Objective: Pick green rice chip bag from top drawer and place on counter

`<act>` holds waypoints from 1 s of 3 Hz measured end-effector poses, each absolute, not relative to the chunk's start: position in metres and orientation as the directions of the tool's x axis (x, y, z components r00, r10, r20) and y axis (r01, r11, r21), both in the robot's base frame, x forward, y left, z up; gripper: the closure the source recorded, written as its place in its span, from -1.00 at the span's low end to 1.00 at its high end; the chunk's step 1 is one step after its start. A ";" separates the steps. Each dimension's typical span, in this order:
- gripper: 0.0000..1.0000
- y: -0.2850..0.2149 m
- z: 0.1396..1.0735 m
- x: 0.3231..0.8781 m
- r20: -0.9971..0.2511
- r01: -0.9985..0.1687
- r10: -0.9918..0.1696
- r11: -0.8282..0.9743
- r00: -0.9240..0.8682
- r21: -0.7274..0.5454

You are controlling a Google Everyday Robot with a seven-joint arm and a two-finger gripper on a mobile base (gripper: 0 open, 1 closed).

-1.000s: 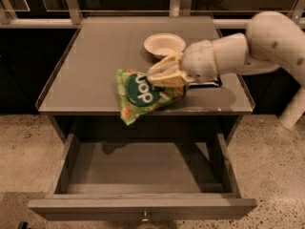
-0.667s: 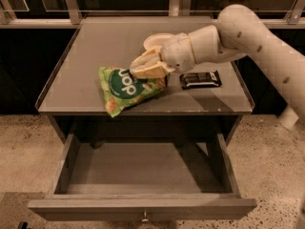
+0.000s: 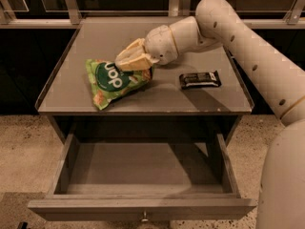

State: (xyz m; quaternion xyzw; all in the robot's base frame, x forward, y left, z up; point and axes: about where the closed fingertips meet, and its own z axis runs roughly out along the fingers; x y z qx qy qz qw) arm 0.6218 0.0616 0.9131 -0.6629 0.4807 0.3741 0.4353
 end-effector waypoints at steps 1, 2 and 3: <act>0.16 0.062 0.913 0.622 -0.915 -0.963 -0.312 -0.159 0.258 -0.217; -0.31 0.062 0.913 0.622 -0.915 -0.963 -0.312 -0.159 0.258 -0.217; -0.77 0.062 0.913 0.622 -0.915 -0.963 -0.312 -0.159 0.258 -0.217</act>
Offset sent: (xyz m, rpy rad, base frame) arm -0.0001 0.0000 -0.0001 -0.0001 0.0003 0.0000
